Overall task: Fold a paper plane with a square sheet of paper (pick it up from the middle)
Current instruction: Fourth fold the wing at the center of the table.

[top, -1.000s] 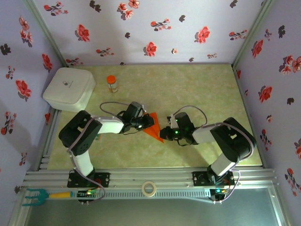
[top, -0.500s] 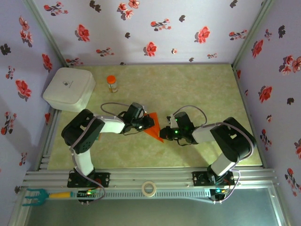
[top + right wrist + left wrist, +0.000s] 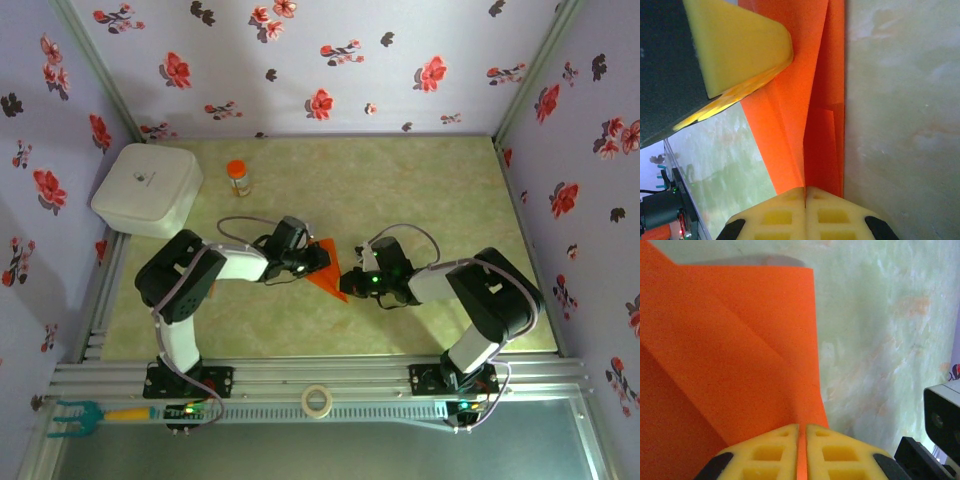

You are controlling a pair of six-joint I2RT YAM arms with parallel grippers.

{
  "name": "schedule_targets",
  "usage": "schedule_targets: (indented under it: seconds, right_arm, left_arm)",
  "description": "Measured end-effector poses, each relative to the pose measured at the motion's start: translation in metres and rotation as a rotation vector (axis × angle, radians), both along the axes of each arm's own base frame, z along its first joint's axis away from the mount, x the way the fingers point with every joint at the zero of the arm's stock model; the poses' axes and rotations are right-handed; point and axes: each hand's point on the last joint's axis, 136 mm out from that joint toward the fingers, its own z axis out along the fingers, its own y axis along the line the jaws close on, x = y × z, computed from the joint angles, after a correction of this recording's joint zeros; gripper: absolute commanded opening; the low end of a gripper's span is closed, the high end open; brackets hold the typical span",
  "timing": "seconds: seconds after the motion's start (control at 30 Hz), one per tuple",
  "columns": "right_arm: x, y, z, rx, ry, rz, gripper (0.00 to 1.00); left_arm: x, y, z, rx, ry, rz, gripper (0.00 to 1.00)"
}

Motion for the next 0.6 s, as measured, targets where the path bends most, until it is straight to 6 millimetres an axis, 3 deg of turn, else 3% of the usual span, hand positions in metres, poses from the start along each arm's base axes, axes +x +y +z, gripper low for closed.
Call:
schedule_targets:
  seconds: [0.3, 0.6]
  right_arm:
    - [0.0, 0.0001, -0.0001, 0.0, 0.0, 0.0, 0.07]
    - [-0.0002, 0.0015, 0.0038, 0.008, 0.011, 0.0, 0.2]
  left_arm:
    - [0.0004, -0.0017, -0.004, 0.003, 0.01, -0.005, 0.11]
    - [0.0008, -0.0028, -0.0053, 0.004, 0.016, -0.008, 0.1]
